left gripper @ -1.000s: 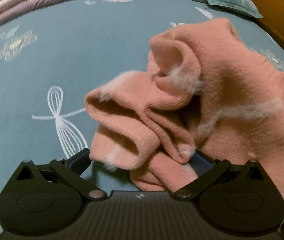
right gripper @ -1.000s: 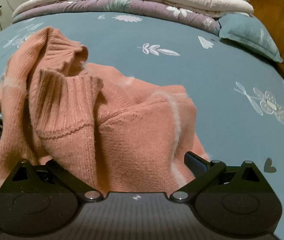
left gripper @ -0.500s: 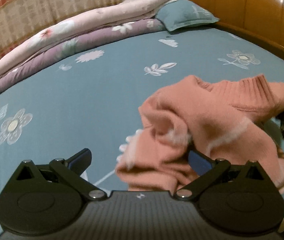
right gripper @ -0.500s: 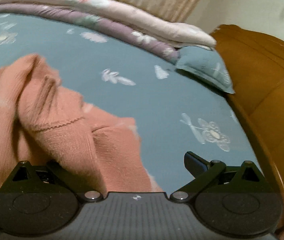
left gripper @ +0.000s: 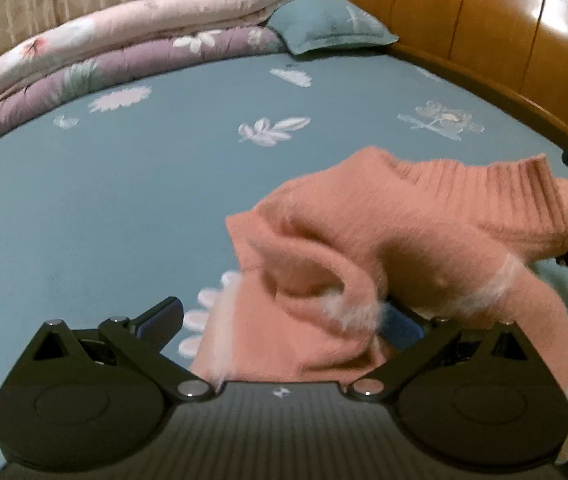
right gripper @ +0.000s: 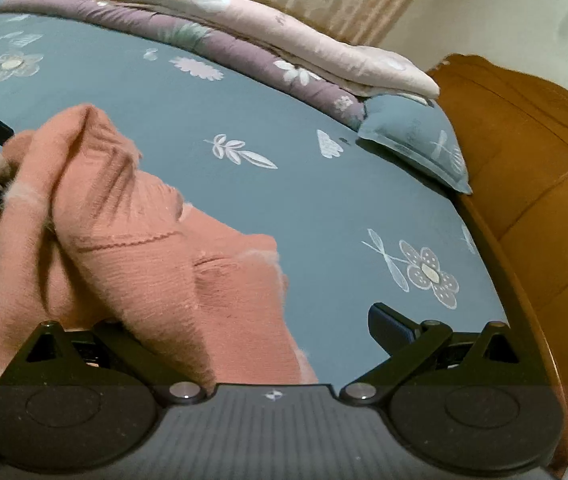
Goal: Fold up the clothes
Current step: 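Close the left gripper on the sweater body while the right gripper grasps another fold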
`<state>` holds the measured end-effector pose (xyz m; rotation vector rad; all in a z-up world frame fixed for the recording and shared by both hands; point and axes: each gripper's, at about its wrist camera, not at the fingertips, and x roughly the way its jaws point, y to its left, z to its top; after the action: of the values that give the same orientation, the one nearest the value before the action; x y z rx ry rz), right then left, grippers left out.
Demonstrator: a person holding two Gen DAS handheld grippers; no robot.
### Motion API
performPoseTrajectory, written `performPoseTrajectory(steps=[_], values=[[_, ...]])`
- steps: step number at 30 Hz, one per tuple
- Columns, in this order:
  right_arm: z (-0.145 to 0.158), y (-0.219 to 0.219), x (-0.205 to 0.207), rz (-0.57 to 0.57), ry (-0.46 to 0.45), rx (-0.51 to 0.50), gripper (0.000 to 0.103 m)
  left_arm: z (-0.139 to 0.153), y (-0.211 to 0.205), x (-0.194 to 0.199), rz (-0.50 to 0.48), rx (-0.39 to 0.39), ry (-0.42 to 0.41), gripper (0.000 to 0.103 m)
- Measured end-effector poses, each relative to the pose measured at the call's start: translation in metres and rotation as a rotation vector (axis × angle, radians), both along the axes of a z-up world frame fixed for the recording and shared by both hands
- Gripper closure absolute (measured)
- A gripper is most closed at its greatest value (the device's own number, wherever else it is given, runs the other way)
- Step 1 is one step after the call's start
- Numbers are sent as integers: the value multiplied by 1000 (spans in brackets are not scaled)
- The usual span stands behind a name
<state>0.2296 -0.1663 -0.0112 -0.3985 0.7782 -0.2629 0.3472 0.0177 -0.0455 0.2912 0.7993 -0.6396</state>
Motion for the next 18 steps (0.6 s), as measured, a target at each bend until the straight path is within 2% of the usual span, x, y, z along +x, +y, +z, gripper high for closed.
performPoseTrajectory(steps=[2, 3, 5, 9, 11, 15, 18], values=[[-3, -4, 0, 14, -6, -16, 0, -3, 5, -5, 47, 64, -6, 1], [-5, -6, 0, 19, -12, -23, 0, -2, 8, -7, 68, 66, -3, 1], [-4, -10, -1, 50, -43, -1, 0, 4, 14, -10, 104, 33, 13, 1], [-3, -15, 3, 168, -81, 21, 0, 22, -4, -12, 153, 1, -51, 1], [-3, -19, 6, 220, -98, 20, 0, 23, -19, -10, 191, 44, -66, 1], [6, -54, 11, 248, -139, 73, 0, 26, -32, -14, 307, 130, -113, 1], [10, -81, 17, 279, -163, 136, 0, 27, -38, -15, 373, 121, -73, 1]])
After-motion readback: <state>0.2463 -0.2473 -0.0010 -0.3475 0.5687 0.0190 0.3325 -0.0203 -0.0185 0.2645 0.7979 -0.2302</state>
